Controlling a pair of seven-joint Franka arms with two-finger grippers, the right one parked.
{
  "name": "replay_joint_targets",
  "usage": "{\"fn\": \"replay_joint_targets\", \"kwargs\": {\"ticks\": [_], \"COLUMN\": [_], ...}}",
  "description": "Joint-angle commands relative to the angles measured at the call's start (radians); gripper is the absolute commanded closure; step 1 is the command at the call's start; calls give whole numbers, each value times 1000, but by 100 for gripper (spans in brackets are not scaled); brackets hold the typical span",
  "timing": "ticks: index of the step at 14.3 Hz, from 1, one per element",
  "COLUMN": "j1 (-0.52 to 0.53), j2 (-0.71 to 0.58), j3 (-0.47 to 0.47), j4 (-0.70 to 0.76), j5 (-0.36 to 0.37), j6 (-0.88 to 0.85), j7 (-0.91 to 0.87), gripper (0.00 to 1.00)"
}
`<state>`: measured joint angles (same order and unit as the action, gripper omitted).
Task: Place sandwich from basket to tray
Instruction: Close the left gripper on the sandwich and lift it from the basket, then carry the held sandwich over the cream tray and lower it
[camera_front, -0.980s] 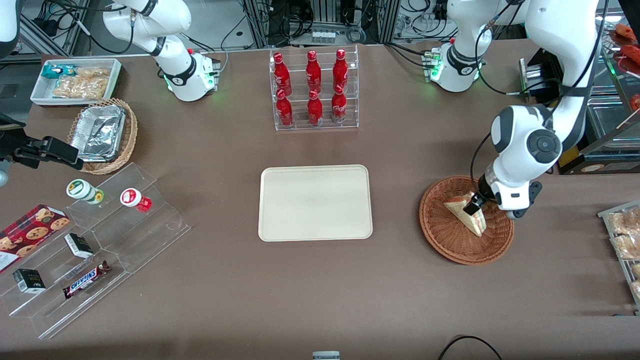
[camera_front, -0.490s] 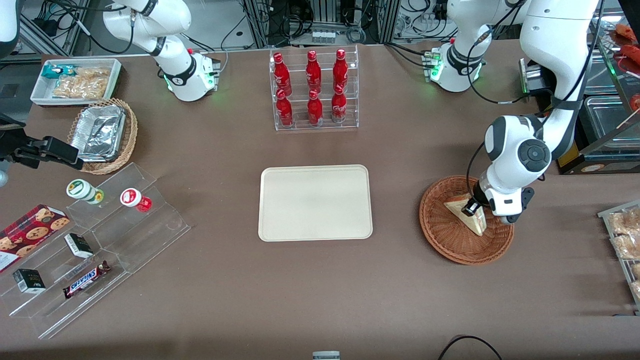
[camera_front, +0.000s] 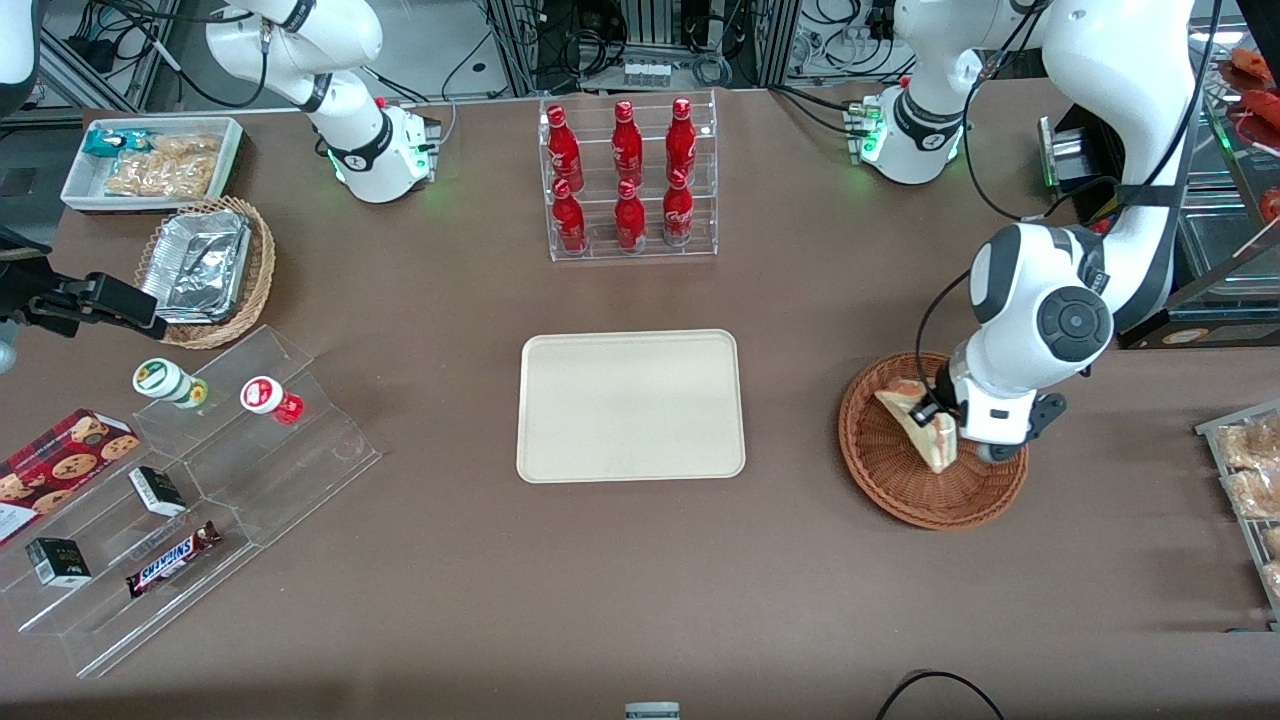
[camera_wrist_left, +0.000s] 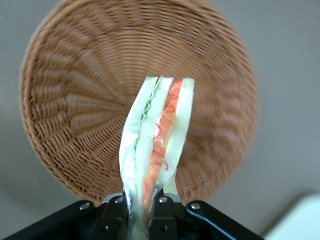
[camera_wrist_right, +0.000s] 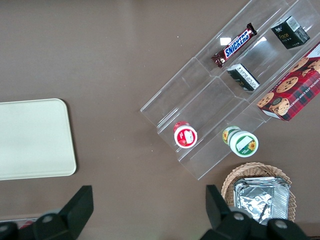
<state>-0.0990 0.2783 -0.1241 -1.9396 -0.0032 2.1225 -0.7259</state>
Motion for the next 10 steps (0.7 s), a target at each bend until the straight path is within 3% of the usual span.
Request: {"fn": "replay_joint_targets", "kwargs": {"ticks": [1,10], "j1": [-19,-356], "j2": [54,309], "j3": [-49,-52], "j4": [129,407], "j5": [5,11], "j6": [-96,-118], "j7": [128,-110], "gripper": [95,100]}}
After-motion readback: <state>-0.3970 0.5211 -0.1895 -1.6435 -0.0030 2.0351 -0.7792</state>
